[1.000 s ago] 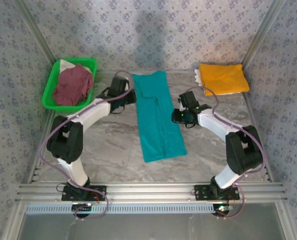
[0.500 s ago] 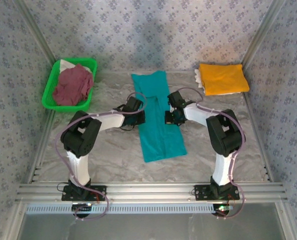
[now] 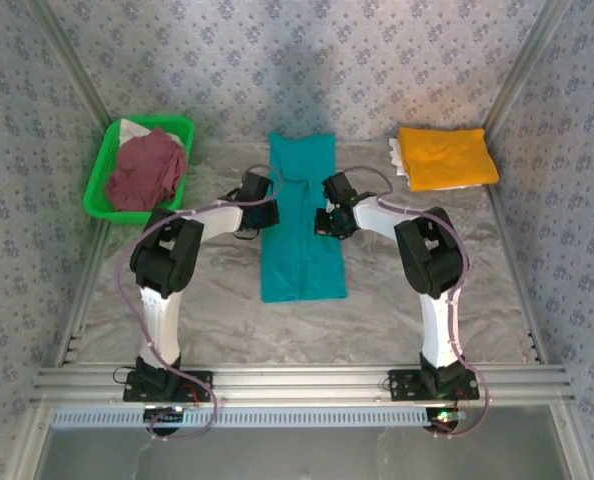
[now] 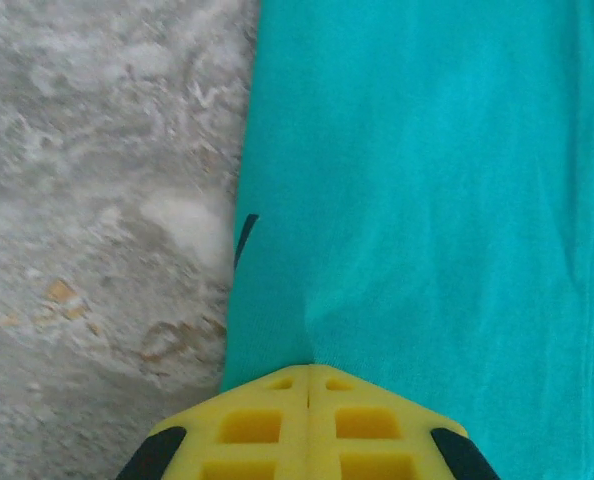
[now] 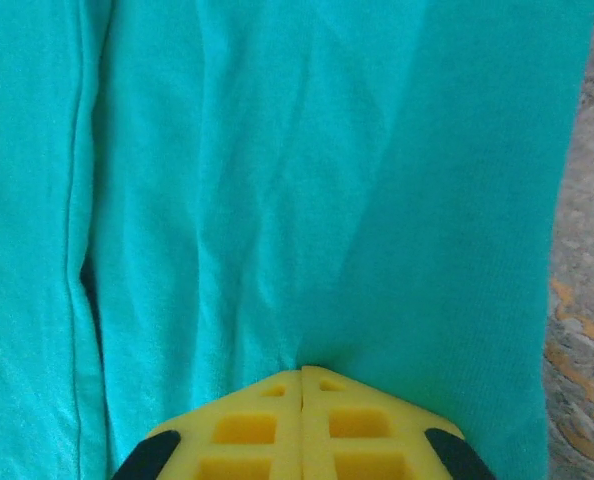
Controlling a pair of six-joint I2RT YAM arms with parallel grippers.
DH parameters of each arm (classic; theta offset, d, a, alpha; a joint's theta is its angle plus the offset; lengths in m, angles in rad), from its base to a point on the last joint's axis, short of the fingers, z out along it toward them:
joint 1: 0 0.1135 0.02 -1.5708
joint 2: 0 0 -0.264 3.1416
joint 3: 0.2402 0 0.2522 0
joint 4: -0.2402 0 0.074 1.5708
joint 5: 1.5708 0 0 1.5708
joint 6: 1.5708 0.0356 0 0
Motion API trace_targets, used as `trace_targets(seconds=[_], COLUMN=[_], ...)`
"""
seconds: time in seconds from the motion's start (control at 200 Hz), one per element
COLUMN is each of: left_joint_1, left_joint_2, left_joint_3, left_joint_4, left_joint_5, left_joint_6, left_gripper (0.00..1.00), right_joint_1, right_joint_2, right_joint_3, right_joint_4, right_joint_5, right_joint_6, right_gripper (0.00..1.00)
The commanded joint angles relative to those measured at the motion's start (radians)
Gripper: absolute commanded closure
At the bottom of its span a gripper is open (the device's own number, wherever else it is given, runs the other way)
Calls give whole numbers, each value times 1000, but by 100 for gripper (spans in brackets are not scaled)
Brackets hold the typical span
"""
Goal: Fold and stack the t-shirts
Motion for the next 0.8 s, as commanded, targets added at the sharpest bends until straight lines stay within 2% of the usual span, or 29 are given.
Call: trace_targets(seconds=[0.0, 0.125, 0.24, 0.365, 0.445, 0.59, 0.685, 0.8], left_joint_1=[3, -5, -13, -27, -20, -5, -6, -5], left_joint_2=[-11, -124, -296, -494, -595, -771, -851, -885], left_joint_3=[13, -81, -204, -352, -456, -676, -802, -881], left_joint_4=[-75, -38, 13, 76, 98, 122, 168, 187], left_joint_5=[-6, -15, -53, -65, -11, 117, 232, 316], left_joint_6=[33, -5, -43, -49, -58, -108, -137, -158], left_gripper=[100, 100, 79, 69, 67, 66, 67, 65], right_joint_1=[7, 6, 14, 11, -12, -42, -39, -51], right_joint_2=[29, -51, -185, -364, -479, -651, -742, -797], right_joint_3=[8, -3, -48, -173, -331, -572, -679, -759], right_joint_4=[-82, -102, -75, -41, 18, 104, 110, 105], right_joint_5=[9, -10, -59, -73, -100, -231, -261, -267], right_joint_6=[57, 69, 64, 50, 50, 64, 80, 106], right_gripper=[84, 70, 60, 51, 47, 45, 40, 39])
